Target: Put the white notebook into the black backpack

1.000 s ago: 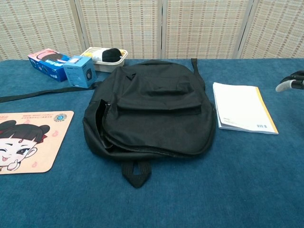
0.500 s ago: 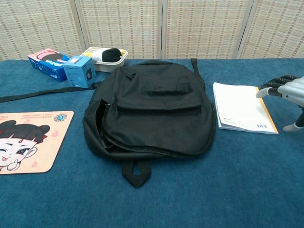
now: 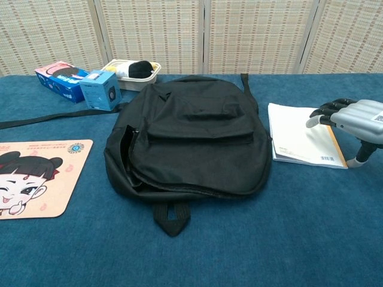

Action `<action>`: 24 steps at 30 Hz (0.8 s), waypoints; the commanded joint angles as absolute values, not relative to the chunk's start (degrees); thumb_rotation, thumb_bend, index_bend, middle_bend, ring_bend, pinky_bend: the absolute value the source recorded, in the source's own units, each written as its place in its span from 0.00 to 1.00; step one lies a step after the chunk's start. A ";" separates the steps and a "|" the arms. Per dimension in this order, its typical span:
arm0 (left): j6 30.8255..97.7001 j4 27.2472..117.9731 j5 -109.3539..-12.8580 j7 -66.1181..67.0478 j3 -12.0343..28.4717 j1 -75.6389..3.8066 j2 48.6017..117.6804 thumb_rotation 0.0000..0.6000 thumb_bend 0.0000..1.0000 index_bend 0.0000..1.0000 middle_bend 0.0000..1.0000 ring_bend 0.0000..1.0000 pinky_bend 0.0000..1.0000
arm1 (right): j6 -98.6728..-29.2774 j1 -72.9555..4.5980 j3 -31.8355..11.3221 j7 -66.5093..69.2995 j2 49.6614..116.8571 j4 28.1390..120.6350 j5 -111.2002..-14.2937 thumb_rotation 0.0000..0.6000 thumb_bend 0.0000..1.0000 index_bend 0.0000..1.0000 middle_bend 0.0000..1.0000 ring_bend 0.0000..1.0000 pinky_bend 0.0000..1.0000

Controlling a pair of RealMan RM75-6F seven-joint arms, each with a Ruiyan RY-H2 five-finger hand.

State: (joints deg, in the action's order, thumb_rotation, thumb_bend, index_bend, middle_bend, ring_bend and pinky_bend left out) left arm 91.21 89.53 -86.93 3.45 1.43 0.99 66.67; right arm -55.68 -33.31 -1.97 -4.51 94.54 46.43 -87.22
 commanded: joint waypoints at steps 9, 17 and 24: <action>91.14 89.06 -86.82 3.05 1.47 1.06 66.79 1.00 0.28 0.16 0.03 0.08 0.00 | -55.75 -34.31 -1.79 -4.23 94.27 47.09 -87.48 1.00 0.15 0.17 0.10 0.04 0.03; 91.14 88.69 -86.76 2.70 1.47 1.15 66.89 1.00 0.28 0.16 0.03 0.08 0.00 | -55.56 -35.21 -2.10 -4.34 94.63 47.36 -87.29 1.00 0.17 0.17 0.11 0.04 0.03; 91.27 88.48 -86.91 2.33 1.39 1.27 66.94 1.00 0.28 0.16 0.03 0.08 0.00 | -56.40 -35.46 -1.81 -3.84 95.01 47.30 -87.74 1.00 0.23 0.17 0.12 0.05 0.04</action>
